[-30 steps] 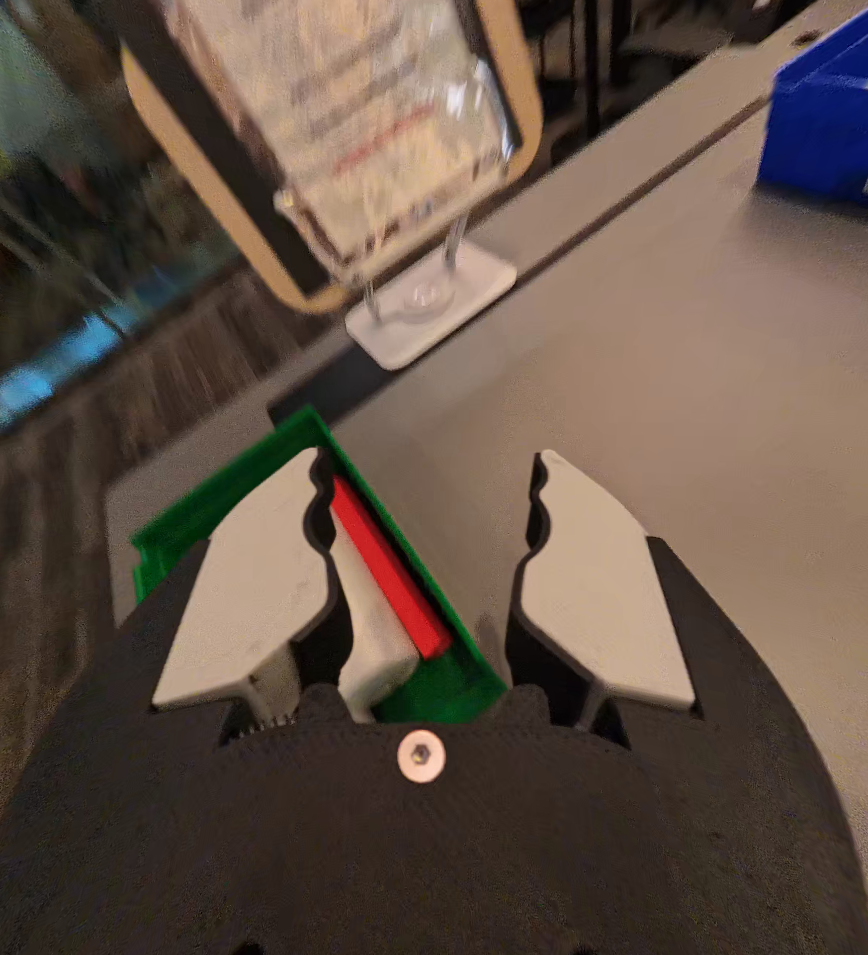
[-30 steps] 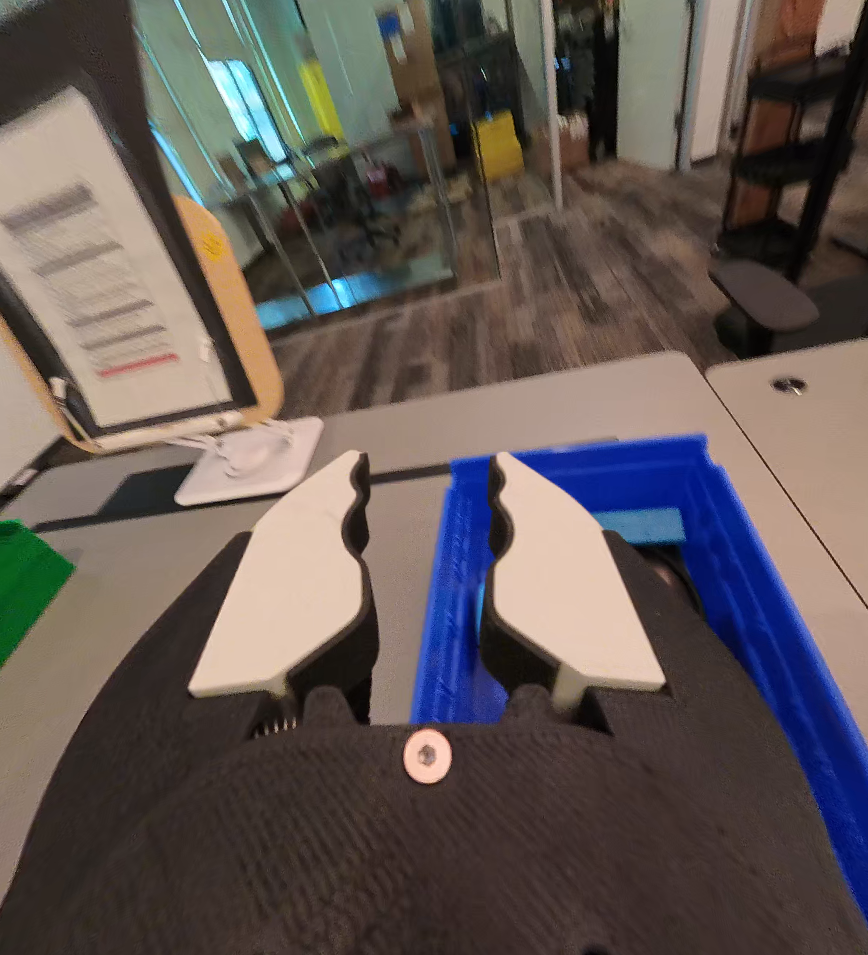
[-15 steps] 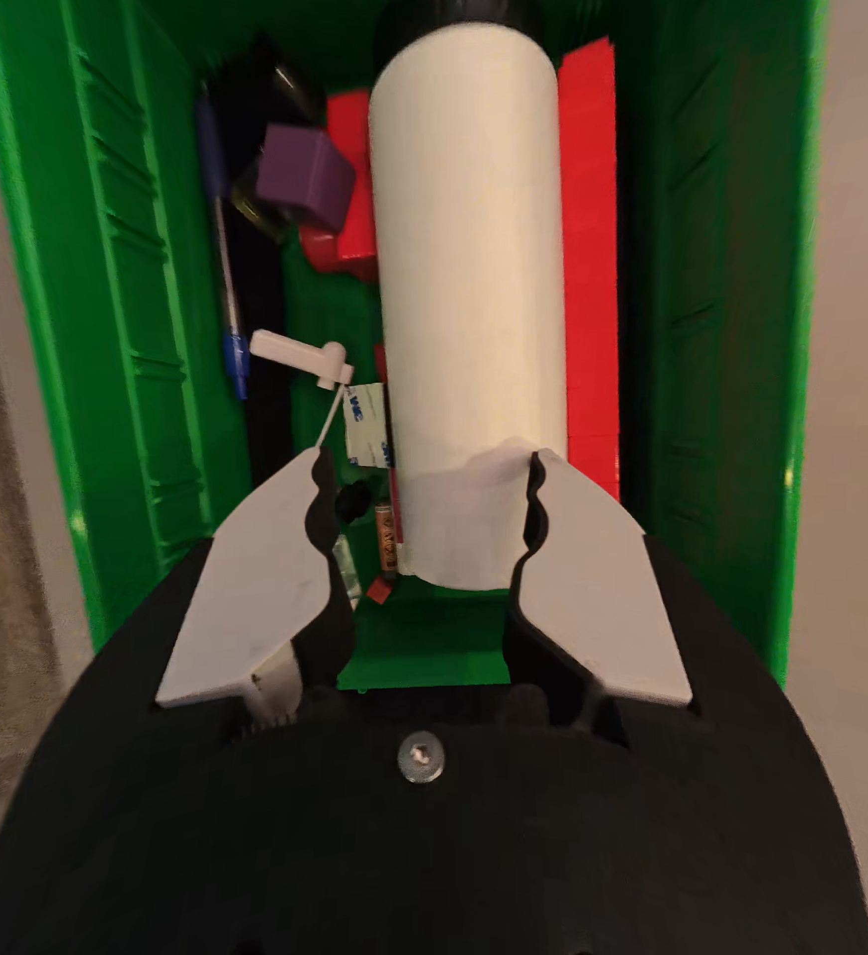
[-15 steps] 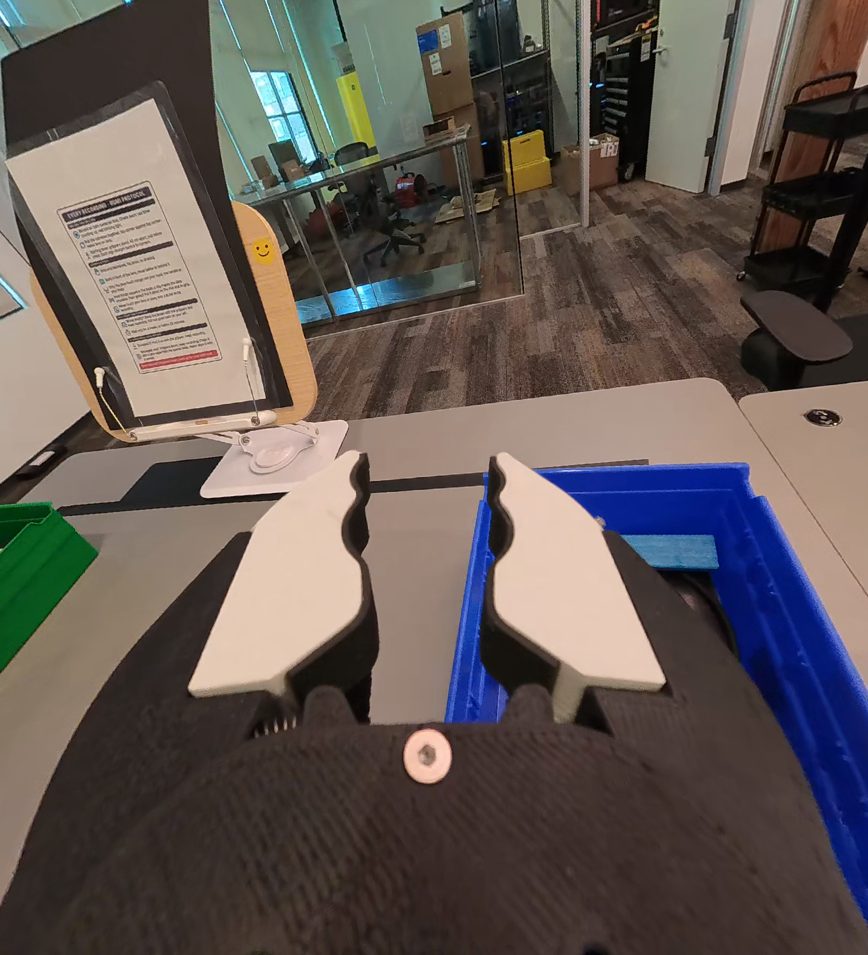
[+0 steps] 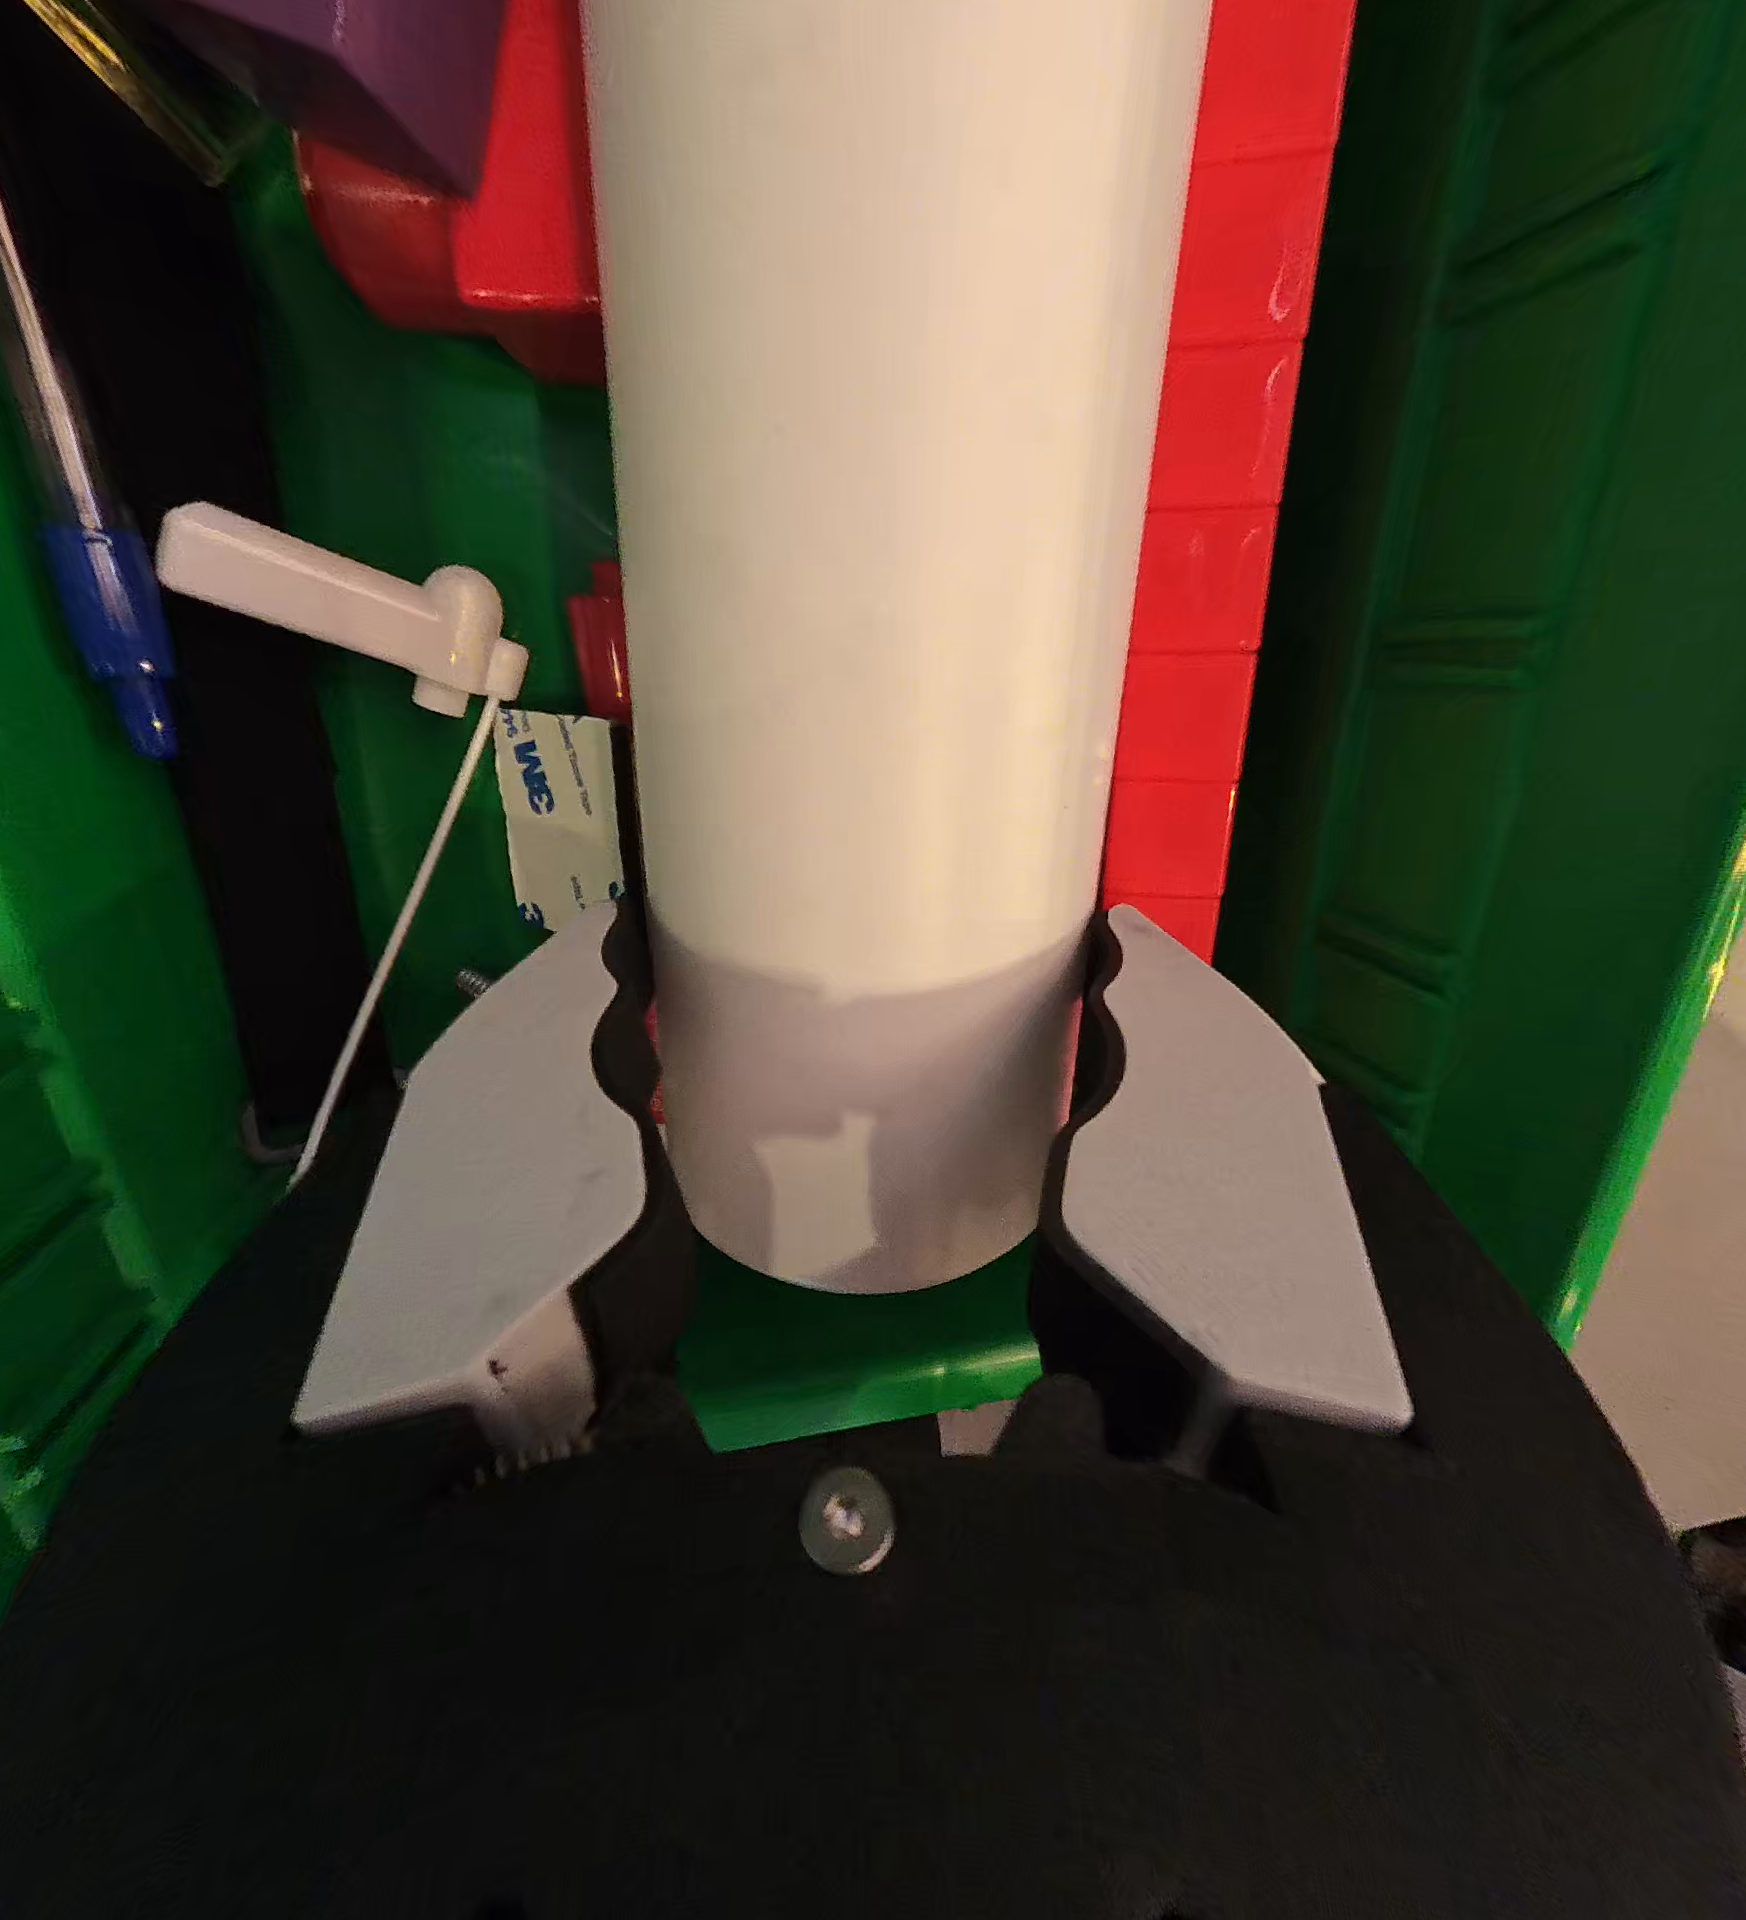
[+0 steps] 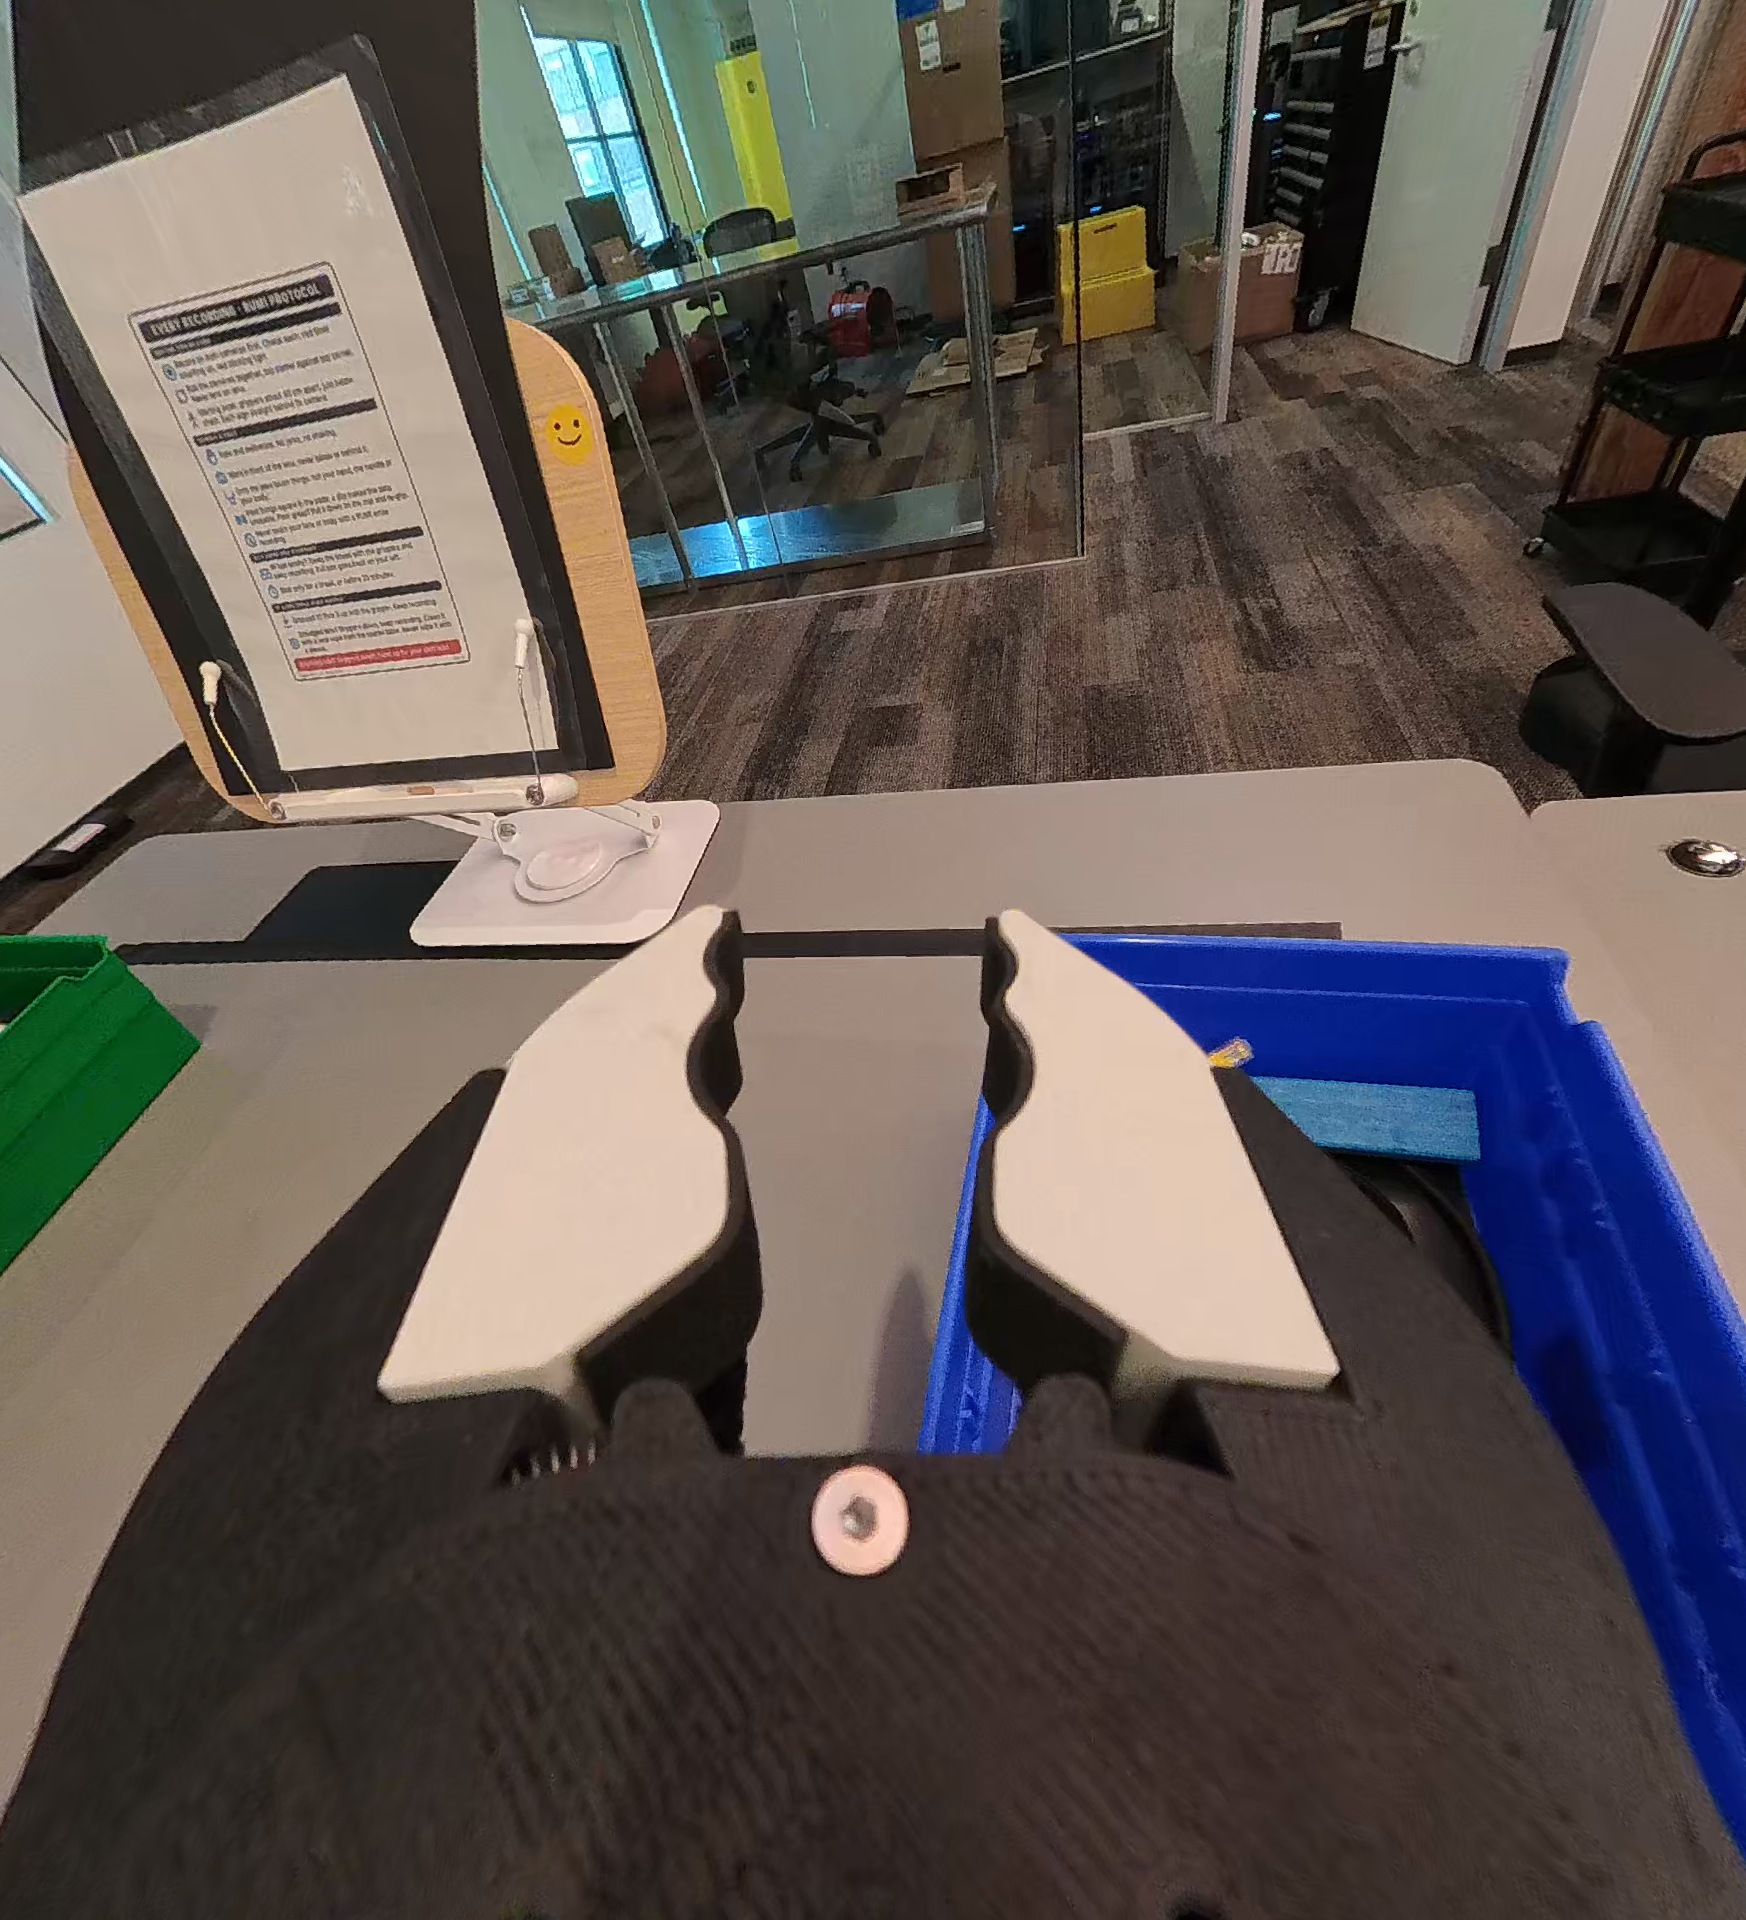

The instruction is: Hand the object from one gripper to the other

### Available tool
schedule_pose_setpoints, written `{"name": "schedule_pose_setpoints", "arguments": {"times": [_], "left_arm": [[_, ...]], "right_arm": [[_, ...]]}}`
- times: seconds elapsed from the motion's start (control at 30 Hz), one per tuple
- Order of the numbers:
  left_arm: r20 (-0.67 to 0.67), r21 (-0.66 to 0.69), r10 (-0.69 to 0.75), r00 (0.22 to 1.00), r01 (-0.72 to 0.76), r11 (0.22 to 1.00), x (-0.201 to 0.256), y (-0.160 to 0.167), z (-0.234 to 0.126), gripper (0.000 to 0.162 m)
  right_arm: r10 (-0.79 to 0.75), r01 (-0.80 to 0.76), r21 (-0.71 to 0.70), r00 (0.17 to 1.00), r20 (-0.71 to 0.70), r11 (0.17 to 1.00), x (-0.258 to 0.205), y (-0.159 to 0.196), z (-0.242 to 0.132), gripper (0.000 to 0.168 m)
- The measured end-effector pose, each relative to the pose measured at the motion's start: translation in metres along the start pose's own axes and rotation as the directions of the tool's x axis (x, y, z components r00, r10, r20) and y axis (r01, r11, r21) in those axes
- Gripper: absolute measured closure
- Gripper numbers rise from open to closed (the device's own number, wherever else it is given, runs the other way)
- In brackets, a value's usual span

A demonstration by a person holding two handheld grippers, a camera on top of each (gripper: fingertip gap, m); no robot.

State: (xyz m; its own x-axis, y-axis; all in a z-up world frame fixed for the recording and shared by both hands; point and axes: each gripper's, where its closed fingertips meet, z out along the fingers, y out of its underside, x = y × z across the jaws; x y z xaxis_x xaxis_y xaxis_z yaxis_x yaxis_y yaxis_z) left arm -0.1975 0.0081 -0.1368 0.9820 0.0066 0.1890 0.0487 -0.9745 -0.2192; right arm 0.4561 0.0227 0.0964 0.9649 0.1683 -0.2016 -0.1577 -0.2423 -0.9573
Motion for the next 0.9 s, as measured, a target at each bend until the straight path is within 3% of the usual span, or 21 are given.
{"name": "schedule_pose_setpoints", "arguments": {"times": [0.2,0.7,0.9], "left_arm": [[-0.037,0.03,-0.034,0.999,0.036,0.999,0.005,-0.005,-0.008,0.083],[-0.057,0.262,0.008,0.998,0.007,0.965,0.022,-0.003,-0.08,0.084],[-0.029,0.217,0.016,0.999,-0.009,0.976,0.022,0.008,-0.079,0.084]], "right_arm": [[-0.018,0.018,-0.019,1.0,0.0,1.0,-0.001,0.003,0.003,0.124],[-0.034,0.034,-0.036,0.999,0.019,0.999,-0.007,0.006,0.009,0.124],[-0.046,0.048,-0.049,0.999,0.027,0.998,-0.011,0.008,0.012,0.124]]}}
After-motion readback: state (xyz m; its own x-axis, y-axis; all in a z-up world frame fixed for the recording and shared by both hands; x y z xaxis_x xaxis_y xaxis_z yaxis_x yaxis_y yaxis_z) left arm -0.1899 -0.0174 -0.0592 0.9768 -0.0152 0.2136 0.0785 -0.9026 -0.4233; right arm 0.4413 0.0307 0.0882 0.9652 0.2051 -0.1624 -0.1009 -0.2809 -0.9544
